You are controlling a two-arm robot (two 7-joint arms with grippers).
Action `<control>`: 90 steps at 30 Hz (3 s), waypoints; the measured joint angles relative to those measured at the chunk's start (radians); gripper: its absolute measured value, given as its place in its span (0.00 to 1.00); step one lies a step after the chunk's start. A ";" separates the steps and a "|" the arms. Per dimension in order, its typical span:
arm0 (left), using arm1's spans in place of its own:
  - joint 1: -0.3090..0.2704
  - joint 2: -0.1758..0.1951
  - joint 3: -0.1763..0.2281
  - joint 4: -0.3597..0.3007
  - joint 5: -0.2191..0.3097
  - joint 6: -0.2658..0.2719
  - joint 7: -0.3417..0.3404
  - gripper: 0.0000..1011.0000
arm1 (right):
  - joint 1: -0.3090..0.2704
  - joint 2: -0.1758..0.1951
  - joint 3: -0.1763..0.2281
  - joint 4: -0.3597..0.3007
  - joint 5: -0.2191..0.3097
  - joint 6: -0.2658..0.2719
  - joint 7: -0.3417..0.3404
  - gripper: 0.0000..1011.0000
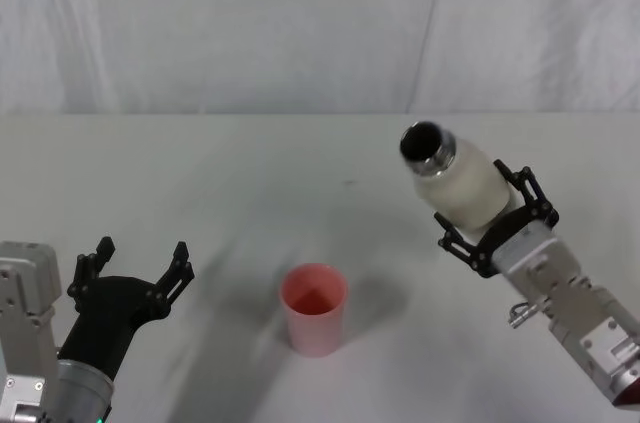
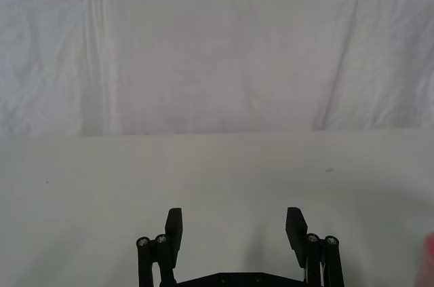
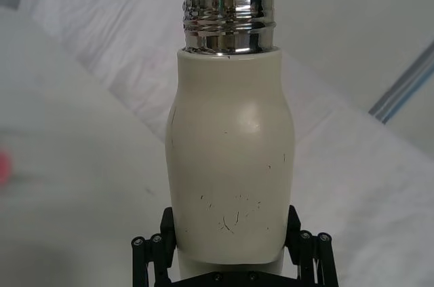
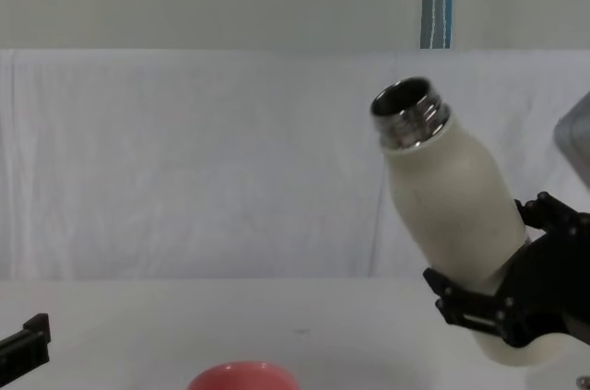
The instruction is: Grasp the thermos with one hand and pour water into the cup lid.
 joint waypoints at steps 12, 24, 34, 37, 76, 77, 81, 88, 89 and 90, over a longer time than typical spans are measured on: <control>0.000 0.000 0.000 0.000 0.000 0.000 0.000 0.99 | -0.026 0.028 -0.035 -0.014 -0.149 -0.018 -0.040 0.94; 0.000 0.000 0.000 0.000 0.000 0.000 0.000 0.99 | -0.003 0.060 -0.105 0.023 -0.309 -0.035 -0.078 0.94; 0.000 0.000 0.000 0.000 0.000 0.000 0.000 0.99 | 0.035 0.055 -0.146 0.071 -0.387 -0.009 -0.114 0.94; 0.000 0.000 0.000 0.000 0.000 0.000 0.000 0.99 | 0.050 0.054 -0.159 0.084 -0.416 -0.001 -0.128 0.94; 0.000 0.000 0.000 0.000 0.000 0.000 0.000 0.99 | 0.176 0.106 -0.257 0.189 -0.581 0.014 -0.219 0.94; 0.000 0.000 0.000 0.000 0.000 0.000 0.000 0.99 | 0.179 0.106 -0.259 0.190 -0.582 0.014 -0.220 0.94; 0.000 0.000 0.000 0.000 0.000 0.000 0.000 0.99 | 0.185 0.108 -0.264 0.193 -0.586 0.014 -0.225 0.94; 0.000 0.000 0.000 0.000 0.000 0.000 0.000 0.99 | 0.193 0.108 -0.273 0.197 -0.591 0.014 -0.231 0.94; 0.000 0.000 0.000 0.000 0.000 0.000 0.000 0.99 | 0.194 0.108 -0.274 0.198 -0.592 0.014 -0.234 0.94; 0.000 0.000 0.000 0.000 0.000 0.000 0.000 0.99 | 0.195 0.108 -0.275 0.199 -0.593 0.013 -0.235 0.94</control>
